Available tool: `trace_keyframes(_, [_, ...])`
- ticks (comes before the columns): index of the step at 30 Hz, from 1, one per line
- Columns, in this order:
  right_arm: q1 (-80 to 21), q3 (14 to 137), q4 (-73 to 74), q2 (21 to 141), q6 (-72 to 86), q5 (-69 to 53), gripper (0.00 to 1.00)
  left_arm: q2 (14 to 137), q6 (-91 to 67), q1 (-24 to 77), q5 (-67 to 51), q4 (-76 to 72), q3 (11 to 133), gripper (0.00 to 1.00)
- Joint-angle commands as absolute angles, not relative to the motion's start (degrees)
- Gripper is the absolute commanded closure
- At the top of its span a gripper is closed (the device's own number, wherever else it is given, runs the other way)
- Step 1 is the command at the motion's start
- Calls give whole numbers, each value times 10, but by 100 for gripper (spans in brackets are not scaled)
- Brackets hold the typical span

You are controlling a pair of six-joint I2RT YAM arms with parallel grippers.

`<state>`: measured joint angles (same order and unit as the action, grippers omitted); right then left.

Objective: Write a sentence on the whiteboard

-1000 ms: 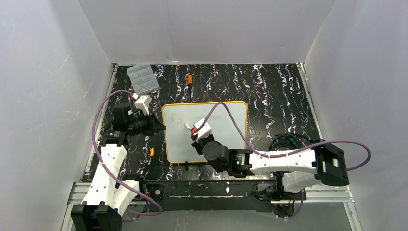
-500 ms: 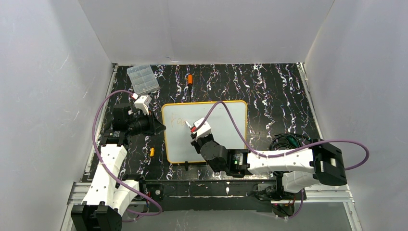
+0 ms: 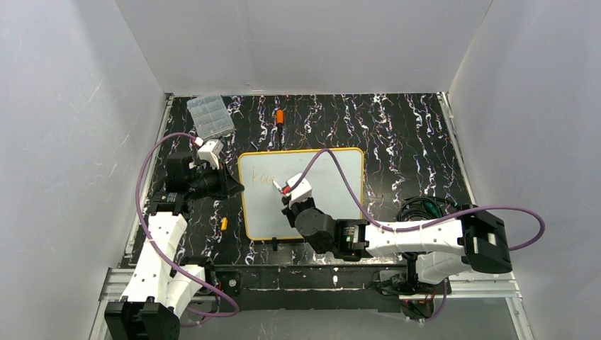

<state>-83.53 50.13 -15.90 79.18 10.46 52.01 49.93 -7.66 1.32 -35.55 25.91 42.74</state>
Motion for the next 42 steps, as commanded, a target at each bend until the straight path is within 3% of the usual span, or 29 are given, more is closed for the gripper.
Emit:
trace_keyframes(1, [-836, 500, -141, 792, 124, 518, 99, 491, -78, 15, -374, 268, 438, 87])
trace_keyframes(23, [-846, 508, -126, 778, 117, 559, 99, 493, -78, 16, -374, 267, 439, 87])
trace_keyframes(33, [-846, 495, -193, 738, 72, 534, 99, 494, -78, 16, -373, 265, 439, 87])
trace_keyframes(42, [-845, 526, -215, 773, 29, 556, 99, 495, -79, 16, -377, 265, 438, 87])
